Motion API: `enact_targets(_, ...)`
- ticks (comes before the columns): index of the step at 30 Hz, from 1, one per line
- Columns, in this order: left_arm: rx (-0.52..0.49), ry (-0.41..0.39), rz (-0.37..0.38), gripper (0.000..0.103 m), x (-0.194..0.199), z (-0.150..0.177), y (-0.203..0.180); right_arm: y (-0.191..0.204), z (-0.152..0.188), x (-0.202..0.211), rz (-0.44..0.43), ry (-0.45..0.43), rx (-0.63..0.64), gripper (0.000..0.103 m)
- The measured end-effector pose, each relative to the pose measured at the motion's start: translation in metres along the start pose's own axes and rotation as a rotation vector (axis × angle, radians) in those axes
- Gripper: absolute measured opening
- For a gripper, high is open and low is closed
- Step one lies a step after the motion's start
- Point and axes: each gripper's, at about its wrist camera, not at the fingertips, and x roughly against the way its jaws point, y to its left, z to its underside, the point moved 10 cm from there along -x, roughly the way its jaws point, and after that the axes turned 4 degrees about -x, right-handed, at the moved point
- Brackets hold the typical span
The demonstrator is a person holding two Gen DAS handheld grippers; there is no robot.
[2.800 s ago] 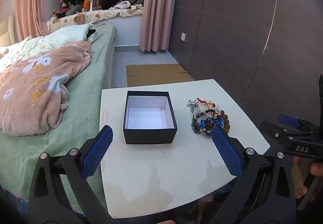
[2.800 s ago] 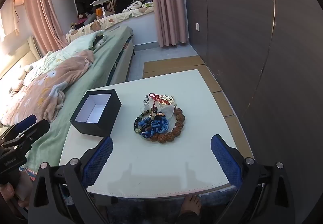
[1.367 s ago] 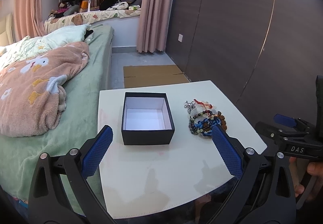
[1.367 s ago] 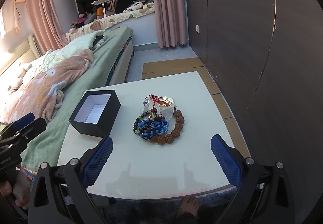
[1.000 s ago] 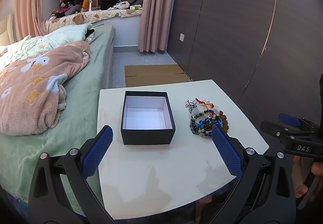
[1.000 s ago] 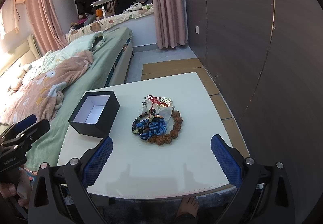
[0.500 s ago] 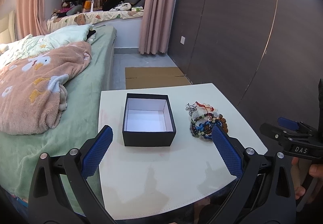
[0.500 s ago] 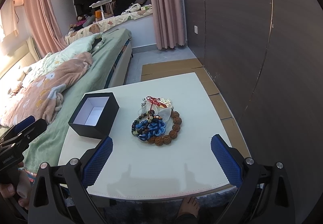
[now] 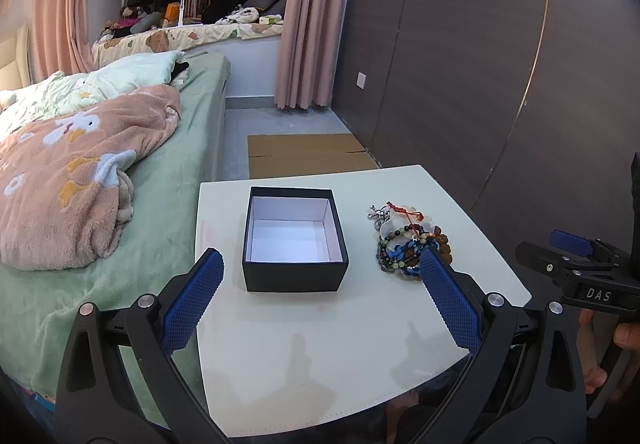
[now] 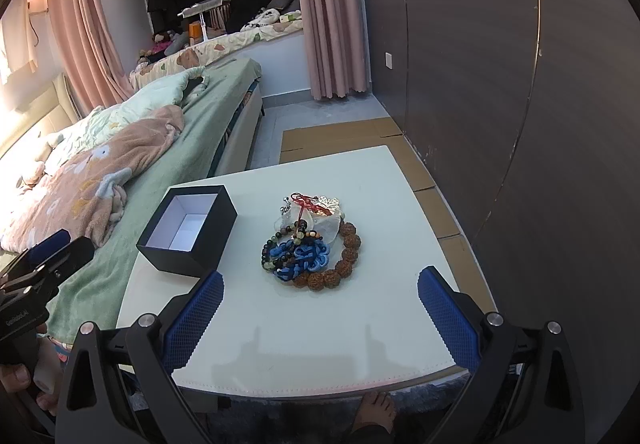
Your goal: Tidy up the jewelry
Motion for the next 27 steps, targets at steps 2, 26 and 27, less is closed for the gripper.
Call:
enact_targets(2,0.004,0.001,0.001,0.098,0.0,0.0,0.001,0.0,0.0,0.0,0.0,0.0,-0.002,0.095)
enact_targets(26,-0.069,0.108,0.14,0.087,-0.073,-0.002,-0.058,-0.07,-0.013,-0.036,0.049,0.081,-0.244,0.088)
enact_targets(27,-0.072,0.121,0.148,0.086,-0.08,-0.001,-0.062,-0.074,-0.012,-0.04,0.051,0.092,-0.252,0.085)
